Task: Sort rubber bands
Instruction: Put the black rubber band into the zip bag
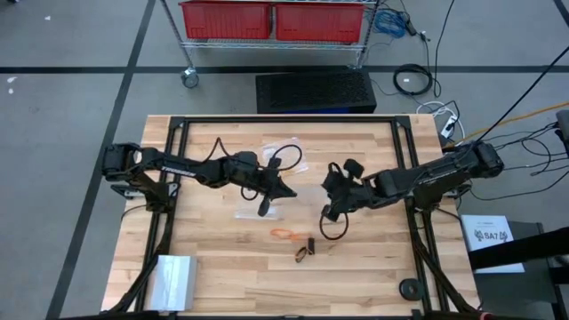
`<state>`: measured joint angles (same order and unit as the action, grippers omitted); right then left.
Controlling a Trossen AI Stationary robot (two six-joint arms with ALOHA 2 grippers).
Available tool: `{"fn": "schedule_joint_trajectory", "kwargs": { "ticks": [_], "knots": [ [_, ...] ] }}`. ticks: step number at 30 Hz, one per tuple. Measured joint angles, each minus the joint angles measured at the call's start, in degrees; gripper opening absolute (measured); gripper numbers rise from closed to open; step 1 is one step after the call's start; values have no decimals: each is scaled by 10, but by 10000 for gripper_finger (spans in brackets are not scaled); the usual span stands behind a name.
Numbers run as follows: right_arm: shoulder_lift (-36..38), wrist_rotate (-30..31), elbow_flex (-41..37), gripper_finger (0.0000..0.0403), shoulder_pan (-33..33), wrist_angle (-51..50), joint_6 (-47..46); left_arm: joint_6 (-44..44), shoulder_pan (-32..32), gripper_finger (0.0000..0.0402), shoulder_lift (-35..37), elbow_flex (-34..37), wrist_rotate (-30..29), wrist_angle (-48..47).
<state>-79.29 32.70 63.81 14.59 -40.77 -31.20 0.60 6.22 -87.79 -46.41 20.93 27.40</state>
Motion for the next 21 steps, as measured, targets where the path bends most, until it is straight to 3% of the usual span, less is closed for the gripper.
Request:
{"fn": "schedule_joint_trajectory", "kwargs": {
  "ticks": [3, 11, 16, 21],
  "knots": [
    [-1, -38, -59, 0, 0, 11, -34, -14, 0, 0, 0, 0, -12, -36],
    [-1, -126, -239, 13, -25, 166, -129, -31, 9, 0, 0, 0, -40, -110],
    [-1, -168, -272, 81, -54, 202, -121, -29, 15, 5, 0, 0, -56, -145],
    [-1, -200, -260, 161, -95, 231, -30, -45, 15, 25, 0, 0, -62, -156]
  ]
}}
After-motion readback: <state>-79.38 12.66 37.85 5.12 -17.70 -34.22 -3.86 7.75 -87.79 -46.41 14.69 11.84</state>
